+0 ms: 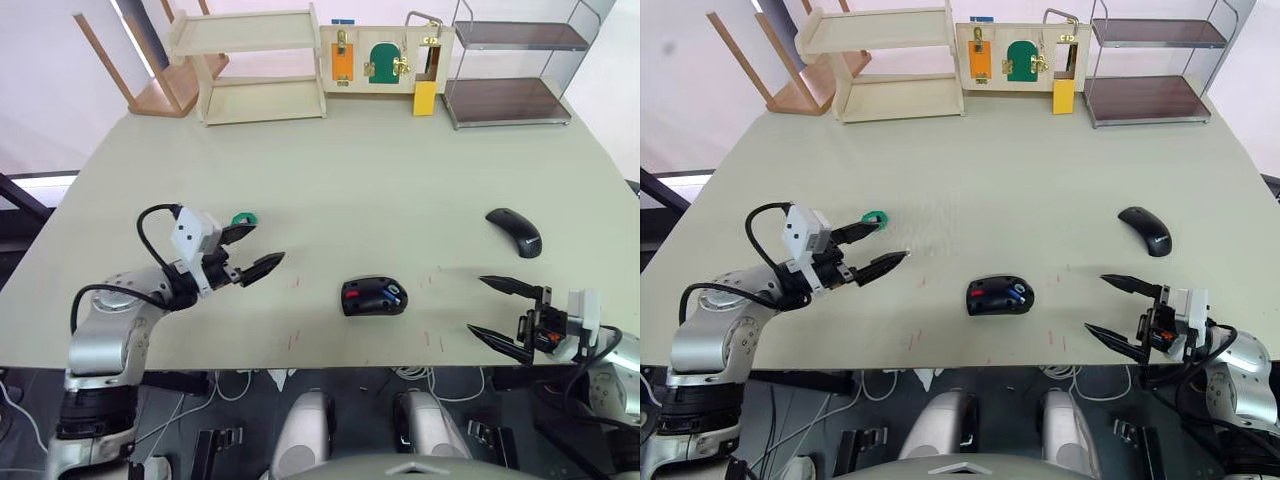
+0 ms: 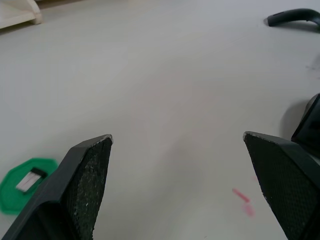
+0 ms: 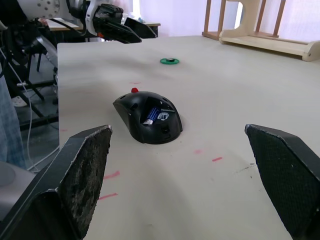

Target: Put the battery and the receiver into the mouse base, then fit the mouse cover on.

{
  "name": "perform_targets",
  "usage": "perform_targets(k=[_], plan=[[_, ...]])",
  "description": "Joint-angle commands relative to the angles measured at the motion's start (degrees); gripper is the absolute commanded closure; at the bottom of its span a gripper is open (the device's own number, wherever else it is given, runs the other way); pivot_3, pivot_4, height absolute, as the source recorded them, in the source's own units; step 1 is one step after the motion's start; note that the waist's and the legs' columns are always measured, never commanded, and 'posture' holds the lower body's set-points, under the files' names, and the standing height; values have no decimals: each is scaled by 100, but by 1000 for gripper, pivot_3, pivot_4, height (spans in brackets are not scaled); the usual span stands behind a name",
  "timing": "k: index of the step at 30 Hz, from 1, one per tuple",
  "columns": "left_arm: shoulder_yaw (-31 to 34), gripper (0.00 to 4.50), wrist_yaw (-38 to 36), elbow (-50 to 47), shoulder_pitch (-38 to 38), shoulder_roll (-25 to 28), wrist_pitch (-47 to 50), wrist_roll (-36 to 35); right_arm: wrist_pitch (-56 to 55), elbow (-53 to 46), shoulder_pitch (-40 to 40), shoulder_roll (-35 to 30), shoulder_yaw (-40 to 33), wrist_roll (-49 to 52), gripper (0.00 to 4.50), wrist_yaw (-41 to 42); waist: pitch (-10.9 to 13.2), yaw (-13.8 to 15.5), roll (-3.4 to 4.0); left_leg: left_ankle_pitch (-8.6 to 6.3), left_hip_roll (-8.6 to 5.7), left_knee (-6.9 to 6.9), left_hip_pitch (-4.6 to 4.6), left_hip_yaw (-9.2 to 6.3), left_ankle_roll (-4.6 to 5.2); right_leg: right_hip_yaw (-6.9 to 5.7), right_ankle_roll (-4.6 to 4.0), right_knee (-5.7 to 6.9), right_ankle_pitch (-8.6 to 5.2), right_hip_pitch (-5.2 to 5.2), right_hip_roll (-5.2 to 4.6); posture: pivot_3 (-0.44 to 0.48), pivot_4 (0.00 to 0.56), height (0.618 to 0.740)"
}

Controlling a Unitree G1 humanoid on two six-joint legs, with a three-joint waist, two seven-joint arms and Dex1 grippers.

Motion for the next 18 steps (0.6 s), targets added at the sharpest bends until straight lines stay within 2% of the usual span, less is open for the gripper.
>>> perform_targets(k=[1, 3, 7, 14, 18], plan=[[103, 52, -365, 487, -390, 258, -150, -128, -97, -53, 0, 7, -119, 83, 0, 24, 0, 3, 0, 0, 0, 0, 0, 2, 0, 1, 0, 0, 0, 0, -1, 0, 150, 740], [87, 52, -746, 879, -609, 384, 61, -334, -128, -57, 11, 30, -129, 72, 0, 0, 0, -3, 0, 0, -1, -1, -1, 5, 0, -1, 0, 0, 0, -1, 0, 0, 150, 740], [46, 52, -1214, 1698, -951, 444, -927, -117, -186, -137, 100, 87, -136, 54, 0, -63, 1, -27, 0, 0, -1, -5, -1, 12, 0, -2, 0, 0, 0, -2, 0, 0, 150, 740], [-95, 52, -1702, 3171, -1714, 583, -1584, 162, -301, -367, 335, 131, -236, 103, 0, -221, 3, -27, -4, 0, -1, -5, -3, 33, 0, -6, 0, 0, 0, -3, 1, 0, 150, 740], [-55, 52, -2278, 4041, -2190, 599, -2082, 127, -333, -453, 271, 121, -362, 129, 0, -405, 4, -32, -7, 0, -1, -3, -3, 41, 0, -1, 1, 0, 1, -4, 0, 0, 150, 740]])
